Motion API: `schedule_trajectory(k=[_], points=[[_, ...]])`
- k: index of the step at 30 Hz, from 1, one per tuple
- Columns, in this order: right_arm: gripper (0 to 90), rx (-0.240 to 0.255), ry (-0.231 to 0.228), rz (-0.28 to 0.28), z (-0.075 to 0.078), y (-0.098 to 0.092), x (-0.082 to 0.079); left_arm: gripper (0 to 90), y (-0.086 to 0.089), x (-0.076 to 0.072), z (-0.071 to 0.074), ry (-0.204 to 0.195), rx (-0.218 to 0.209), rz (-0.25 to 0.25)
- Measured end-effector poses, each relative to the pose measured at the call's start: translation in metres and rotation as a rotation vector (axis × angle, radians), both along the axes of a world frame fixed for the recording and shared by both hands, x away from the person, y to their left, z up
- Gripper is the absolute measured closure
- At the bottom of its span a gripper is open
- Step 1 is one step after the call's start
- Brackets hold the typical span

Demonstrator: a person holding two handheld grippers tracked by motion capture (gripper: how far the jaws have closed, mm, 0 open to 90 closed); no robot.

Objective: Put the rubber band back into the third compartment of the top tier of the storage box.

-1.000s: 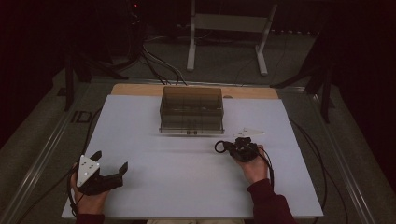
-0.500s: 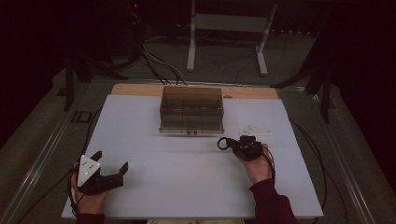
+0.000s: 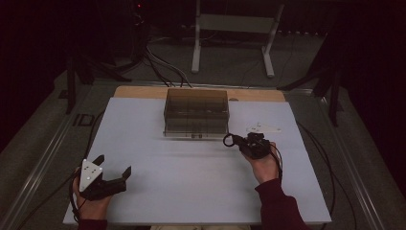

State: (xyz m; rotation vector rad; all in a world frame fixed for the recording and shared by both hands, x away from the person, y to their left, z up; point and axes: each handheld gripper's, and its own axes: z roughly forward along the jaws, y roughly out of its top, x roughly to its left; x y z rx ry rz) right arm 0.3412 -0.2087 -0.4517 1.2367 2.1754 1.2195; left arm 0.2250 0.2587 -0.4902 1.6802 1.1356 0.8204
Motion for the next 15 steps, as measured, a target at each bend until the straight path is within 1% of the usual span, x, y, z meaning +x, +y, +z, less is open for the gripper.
schedule_trajectory(k=[8,15], points=[[87.8,-0.007,-0.030,0.006,0.015,0.005,0.006,1.1,0.000,0.000,0.000,0.001,0.001,-0.001],[87.8,-0.009,-0.041,0.008,0.024,0.010,0.014,1.1,0.000,0.000,0.000,0.000,0.003,-0.001]])
